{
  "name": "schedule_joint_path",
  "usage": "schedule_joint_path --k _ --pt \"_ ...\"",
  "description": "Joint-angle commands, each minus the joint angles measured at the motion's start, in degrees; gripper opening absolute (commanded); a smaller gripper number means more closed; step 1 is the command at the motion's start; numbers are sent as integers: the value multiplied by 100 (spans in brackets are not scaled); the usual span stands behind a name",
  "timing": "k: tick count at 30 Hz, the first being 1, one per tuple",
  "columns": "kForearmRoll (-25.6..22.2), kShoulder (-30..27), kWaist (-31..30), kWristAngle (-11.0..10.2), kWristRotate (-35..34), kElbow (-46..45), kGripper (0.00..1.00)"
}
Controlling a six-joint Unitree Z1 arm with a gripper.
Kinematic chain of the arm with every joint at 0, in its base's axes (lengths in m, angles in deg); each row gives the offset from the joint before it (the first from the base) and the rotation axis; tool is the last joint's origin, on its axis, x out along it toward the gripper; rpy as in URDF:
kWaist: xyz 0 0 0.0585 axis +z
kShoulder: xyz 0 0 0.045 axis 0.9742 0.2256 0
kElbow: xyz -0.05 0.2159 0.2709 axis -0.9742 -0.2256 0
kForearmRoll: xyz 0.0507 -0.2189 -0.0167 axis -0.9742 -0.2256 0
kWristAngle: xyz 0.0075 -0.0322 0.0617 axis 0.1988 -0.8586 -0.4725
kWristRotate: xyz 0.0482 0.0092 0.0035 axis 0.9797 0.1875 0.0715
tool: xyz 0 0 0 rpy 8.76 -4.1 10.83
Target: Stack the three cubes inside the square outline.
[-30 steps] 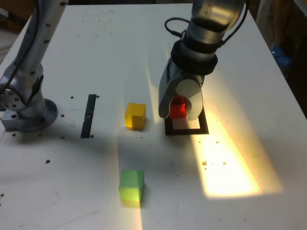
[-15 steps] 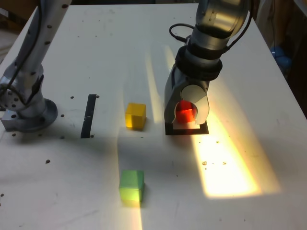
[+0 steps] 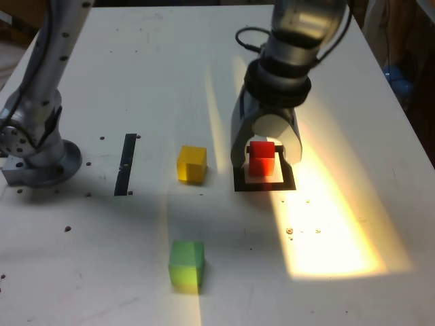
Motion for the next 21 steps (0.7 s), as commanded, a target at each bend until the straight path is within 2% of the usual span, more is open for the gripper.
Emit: schedule_joint_path --k 1,16,21 --pt "-30 -202 -7 -53 -41 -112 99" --pt "54 -1513 -231 -327 170 -1713 99" --pt "229 -1836 -327 -322 209 -2275 98"
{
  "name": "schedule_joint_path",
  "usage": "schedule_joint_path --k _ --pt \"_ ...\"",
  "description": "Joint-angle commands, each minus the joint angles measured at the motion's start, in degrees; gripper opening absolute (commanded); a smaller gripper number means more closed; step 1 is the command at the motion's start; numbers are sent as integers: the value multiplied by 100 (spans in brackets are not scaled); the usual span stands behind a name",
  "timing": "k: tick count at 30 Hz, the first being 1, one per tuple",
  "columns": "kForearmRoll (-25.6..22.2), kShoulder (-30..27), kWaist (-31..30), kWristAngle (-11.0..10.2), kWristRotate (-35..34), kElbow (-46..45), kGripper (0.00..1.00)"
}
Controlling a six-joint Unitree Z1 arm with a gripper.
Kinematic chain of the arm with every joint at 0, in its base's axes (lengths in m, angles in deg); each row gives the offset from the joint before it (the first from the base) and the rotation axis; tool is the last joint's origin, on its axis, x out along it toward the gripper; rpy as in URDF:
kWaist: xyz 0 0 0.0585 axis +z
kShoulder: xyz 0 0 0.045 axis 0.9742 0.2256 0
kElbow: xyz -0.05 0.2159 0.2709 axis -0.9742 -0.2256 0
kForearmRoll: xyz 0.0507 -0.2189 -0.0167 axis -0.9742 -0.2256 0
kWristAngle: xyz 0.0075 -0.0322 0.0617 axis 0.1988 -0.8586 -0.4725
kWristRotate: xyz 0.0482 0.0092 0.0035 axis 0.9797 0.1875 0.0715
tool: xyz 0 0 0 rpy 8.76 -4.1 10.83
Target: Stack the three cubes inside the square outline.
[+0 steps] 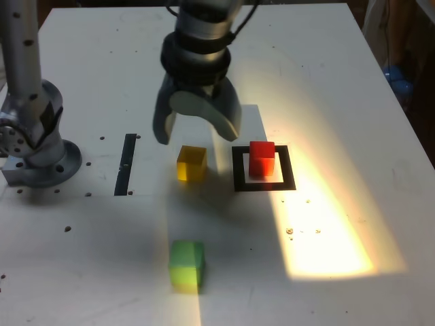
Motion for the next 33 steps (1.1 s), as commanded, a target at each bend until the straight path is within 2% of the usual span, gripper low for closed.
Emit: schedule_joint_path --k 1,9,18,24,29,33 --pt "74 -134 -27 23 23 -193 98" --pt "444 -251 -34 118 129 -707 97" --pt "1053 -46 -47 220 157 -1158 94" --pt "1277 98 -103 241 157 -1228 91" --pt "1361 203 -121 253 138 -1233 81" --pt "1375 221 -121 195 55 -1231 65"
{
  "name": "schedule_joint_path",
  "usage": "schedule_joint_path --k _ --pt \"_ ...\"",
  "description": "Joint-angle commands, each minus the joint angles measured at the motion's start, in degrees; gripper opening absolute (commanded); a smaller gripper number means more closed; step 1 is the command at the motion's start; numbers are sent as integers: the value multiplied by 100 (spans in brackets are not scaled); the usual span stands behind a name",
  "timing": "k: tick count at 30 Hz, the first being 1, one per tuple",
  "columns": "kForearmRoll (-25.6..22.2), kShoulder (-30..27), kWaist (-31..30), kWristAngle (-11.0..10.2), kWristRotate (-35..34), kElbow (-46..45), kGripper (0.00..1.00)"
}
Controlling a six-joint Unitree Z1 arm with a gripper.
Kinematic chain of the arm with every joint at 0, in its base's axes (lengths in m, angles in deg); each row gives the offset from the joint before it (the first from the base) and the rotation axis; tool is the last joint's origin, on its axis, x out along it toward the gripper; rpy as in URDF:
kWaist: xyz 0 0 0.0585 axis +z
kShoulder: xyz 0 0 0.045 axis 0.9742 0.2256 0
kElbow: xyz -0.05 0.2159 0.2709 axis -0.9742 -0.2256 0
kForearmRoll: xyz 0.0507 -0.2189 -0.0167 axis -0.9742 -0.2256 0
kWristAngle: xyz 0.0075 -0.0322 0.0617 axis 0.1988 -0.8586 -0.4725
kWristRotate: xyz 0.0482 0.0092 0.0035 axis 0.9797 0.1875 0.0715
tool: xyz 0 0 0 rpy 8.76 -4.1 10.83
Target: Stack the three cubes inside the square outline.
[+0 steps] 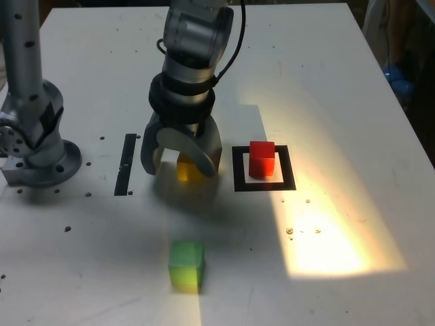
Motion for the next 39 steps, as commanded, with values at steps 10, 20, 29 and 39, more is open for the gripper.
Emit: schedule_joint_path --k 10,20,29,39 --pt "21 -3 -64 -239 -101 51 36" --pt "11 4 -64 -224 -101 39 35" --pt "-257 17 -64 -257 -101 299 35" --pt "-1279 255 -64 -301 -15 1665 35"
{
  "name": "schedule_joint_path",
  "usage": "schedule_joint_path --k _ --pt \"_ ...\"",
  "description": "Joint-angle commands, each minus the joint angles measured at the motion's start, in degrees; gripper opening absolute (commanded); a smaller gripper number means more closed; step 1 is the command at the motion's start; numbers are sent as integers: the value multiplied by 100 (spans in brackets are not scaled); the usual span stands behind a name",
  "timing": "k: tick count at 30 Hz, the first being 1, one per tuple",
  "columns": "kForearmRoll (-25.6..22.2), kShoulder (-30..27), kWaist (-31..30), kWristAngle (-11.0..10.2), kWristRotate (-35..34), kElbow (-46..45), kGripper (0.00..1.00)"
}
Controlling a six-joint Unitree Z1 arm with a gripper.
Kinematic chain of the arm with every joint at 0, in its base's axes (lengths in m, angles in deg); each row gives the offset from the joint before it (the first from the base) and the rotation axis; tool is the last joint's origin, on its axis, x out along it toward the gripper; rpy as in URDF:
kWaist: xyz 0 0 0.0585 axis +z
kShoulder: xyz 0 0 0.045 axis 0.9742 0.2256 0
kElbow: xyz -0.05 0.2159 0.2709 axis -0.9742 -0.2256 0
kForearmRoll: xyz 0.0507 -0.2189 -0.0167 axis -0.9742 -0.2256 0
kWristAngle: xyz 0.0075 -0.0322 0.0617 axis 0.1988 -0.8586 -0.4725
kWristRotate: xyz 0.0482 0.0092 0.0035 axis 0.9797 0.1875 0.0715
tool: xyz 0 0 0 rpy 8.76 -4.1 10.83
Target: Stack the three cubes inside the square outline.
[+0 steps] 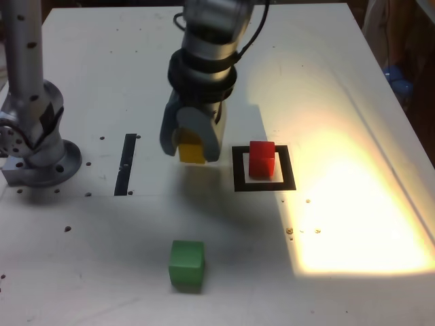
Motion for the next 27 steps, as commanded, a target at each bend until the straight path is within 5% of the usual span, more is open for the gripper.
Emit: schedule_joint_path --k 1,12,27 --pt "-221 105 -8 -9 25 338 35" --pt "-830 580 -8 9 65 1694 35" --pt "-880 1101 209 -30 195 2294 35"
